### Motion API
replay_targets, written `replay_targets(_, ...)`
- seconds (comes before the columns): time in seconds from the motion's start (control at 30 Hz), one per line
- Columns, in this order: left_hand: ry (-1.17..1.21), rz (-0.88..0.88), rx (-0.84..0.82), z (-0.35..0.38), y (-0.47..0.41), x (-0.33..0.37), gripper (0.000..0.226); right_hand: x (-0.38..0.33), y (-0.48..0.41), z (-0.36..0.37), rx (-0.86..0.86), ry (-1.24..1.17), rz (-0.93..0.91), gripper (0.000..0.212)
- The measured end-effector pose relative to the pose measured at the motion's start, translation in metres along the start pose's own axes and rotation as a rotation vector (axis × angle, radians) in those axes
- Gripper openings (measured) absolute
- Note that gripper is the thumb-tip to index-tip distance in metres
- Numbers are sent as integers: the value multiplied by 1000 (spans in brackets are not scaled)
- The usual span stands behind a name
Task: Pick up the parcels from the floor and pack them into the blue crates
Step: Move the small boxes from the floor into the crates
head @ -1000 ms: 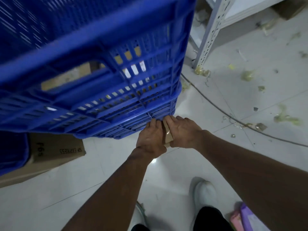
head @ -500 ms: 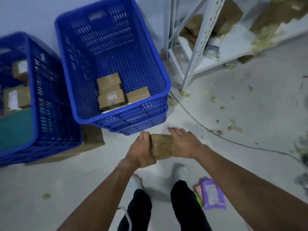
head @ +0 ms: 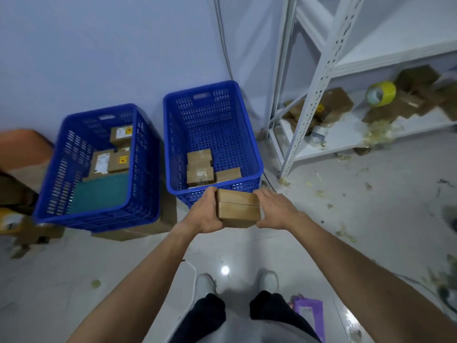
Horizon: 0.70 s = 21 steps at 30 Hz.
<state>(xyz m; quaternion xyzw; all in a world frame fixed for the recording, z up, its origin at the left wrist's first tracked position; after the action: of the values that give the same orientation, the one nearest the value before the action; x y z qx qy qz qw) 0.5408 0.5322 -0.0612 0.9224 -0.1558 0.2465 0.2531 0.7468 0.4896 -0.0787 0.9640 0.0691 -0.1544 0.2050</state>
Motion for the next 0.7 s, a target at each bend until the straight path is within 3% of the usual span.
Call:
replay_targets(0.13,-33,26,43,-27,10,20,97,-6,0,-39,43,26,-39,88)
replay_targets(0.7,-291,70,283,-116,-15,27,86,-51,-62,-145,143,254,-224,92)
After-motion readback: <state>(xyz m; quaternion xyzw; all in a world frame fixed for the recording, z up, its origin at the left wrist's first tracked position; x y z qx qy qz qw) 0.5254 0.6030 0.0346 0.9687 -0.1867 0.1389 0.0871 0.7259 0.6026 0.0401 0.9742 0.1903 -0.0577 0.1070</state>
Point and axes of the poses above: each hand's wrist, its own y-axis away from the middle knuckle, its own z-axis out of the palm, x = y × z, the point moved 5 cm from there along -y, towards the middle knuckle
